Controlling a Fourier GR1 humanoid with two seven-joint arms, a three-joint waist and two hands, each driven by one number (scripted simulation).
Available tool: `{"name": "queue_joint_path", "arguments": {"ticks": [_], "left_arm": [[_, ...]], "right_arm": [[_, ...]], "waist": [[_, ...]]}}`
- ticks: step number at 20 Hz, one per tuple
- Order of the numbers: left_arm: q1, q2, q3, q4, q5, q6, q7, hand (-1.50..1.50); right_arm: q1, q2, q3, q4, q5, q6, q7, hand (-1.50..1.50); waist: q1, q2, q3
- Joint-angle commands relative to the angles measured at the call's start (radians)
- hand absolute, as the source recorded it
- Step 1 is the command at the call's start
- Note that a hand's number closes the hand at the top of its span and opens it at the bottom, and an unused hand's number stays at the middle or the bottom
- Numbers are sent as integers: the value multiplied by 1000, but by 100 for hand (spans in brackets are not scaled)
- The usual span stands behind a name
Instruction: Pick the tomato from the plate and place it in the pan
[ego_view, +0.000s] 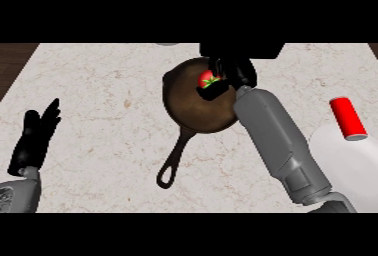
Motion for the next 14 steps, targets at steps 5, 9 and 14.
{"name": "queue_joint_path", "arguments": {"ticks": [5,9,14], "left_arm": [[-46,-18,-30,-27,-1,-14,44,0],[-65,-43,-59,15,-40,15,-17,0],[-64,-36,-58,2,-22,-14,4,0]], "right_arm": [[-31,12,-39,274,-181,-109,-175,150],[-106,12,-29,371,-258,-74,-146,-150],[-93,12,-28,419,-321,-106,-261,-150]], "waist": [[52,13,2],[83,24,1],[101,25,2]]}}
